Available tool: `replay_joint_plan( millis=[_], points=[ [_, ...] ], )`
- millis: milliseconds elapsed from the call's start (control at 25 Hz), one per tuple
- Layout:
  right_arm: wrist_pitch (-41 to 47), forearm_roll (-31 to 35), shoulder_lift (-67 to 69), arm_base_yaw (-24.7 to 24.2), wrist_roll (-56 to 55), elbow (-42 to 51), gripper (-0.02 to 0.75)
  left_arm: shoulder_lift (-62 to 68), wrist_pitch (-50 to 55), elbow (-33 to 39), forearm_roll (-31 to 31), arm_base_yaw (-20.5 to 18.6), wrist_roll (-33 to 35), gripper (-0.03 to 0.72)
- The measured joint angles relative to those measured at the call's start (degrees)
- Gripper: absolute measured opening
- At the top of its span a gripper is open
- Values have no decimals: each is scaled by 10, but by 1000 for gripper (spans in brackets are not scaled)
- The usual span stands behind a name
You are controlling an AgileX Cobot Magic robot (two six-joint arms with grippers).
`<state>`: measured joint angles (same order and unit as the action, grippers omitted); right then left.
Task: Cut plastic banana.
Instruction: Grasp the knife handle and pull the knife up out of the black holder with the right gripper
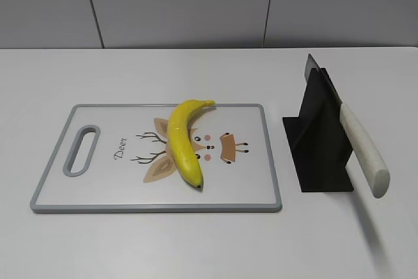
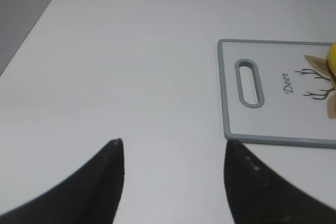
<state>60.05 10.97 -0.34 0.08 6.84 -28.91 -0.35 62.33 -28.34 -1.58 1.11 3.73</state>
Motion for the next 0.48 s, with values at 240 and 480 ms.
replay_joint_plan(
  millis=[240,480],
  points=[
    [0,0,0,0,0,0,586,0,0,0,0,0,0,591],
    [0,0,0,0,0,0,586,0,0,0,0,0,0,591]
  ],
)
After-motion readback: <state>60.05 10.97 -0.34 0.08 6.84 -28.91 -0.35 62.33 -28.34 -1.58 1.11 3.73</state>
